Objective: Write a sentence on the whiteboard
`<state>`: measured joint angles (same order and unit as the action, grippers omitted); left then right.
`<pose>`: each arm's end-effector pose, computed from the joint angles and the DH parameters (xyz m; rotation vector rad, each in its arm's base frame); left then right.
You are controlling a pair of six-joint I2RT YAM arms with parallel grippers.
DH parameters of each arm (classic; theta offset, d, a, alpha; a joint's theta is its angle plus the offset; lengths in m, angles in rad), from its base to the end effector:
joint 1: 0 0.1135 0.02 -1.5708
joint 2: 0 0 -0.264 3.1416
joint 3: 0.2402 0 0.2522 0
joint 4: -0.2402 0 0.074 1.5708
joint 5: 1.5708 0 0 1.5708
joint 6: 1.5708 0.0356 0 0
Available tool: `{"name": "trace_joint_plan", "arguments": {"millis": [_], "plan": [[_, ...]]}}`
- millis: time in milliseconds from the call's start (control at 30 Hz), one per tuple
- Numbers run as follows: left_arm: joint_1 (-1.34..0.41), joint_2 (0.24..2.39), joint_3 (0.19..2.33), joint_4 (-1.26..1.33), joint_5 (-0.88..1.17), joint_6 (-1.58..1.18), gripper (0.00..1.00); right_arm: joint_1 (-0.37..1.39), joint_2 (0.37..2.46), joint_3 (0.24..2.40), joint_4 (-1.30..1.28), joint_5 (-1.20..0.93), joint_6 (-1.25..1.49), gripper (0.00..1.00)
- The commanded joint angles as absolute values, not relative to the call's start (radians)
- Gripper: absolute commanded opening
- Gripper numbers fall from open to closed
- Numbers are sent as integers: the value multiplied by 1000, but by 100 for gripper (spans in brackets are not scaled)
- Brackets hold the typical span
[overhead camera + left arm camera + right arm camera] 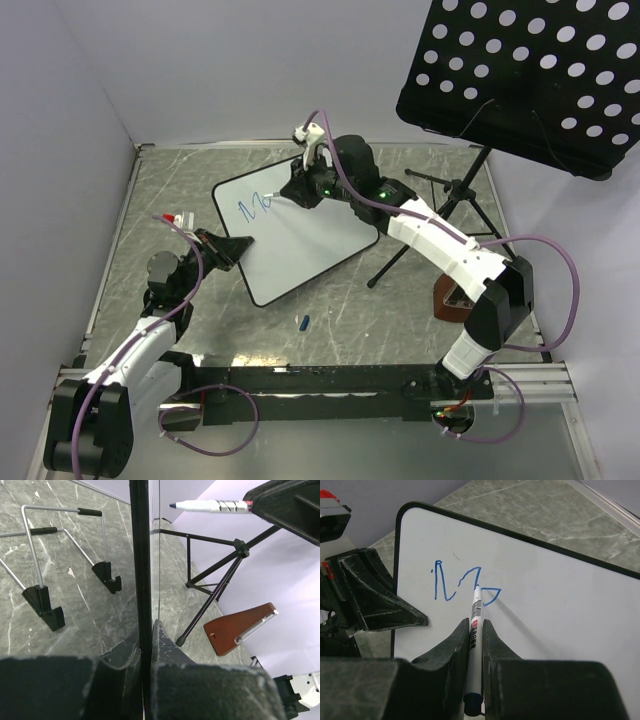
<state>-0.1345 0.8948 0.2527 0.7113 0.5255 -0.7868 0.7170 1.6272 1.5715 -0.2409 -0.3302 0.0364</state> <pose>0.1873 -0.0434 0.2280 -0.0737 1.6187 -1.1169 0.2832 0.2622 0.3919 -0.8640 1.7309 0.8202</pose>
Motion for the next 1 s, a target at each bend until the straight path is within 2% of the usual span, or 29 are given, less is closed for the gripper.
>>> {"name": "trace_joint_plan", "arguments": {"millis": [0,967], "plan": [[-144,897,268,726,574,-692,1,684,1618,1602,-216,-296,55,0],[-144,902,272,727,578,-692,1,670,1667,1580,-227,-322,60,0]]}}
